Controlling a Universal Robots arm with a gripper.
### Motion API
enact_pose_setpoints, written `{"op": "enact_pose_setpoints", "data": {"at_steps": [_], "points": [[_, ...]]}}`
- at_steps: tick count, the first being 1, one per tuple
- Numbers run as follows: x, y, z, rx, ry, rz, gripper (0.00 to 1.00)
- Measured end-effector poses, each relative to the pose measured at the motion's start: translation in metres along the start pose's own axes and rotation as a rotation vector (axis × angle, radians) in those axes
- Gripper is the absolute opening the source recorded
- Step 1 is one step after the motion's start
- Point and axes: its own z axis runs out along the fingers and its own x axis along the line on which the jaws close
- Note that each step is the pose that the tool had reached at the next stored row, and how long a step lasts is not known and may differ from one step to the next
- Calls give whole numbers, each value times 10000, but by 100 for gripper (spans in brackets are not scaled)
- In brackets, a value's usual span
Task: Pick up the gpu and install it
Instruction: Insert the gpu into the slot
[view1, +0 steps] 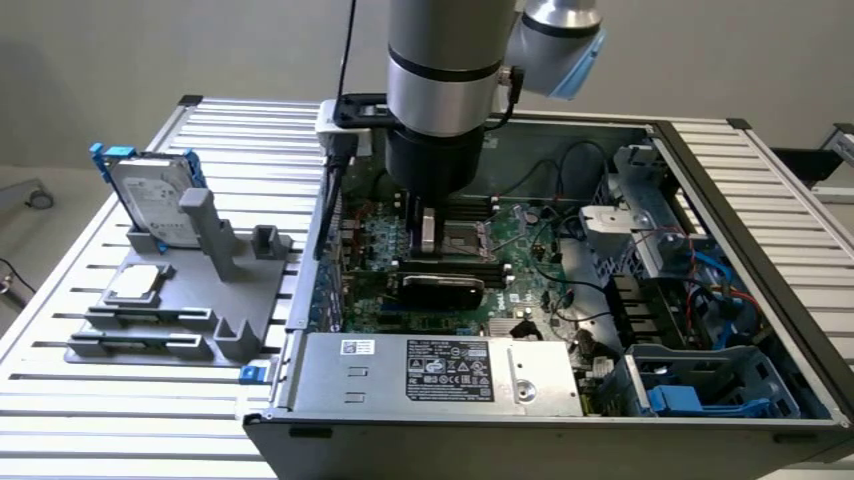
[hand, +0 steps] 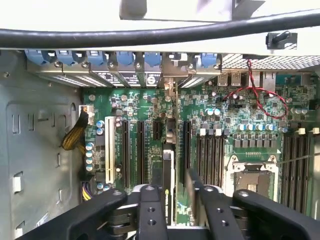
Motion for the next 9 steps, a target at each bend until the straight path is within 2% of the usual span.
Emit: {"op": "enact_pose_setpoints", "data": {"at_steps": [1, 2, 4, 9], "points": [[0, 0, 0, -5, -1, 1, 25], [0, 0, 0, -5, -1, 1, 25], [0, 0, -1, -6, 1, 1, 13], [0, 0, -2, -6, 2, 1, 11]]}}
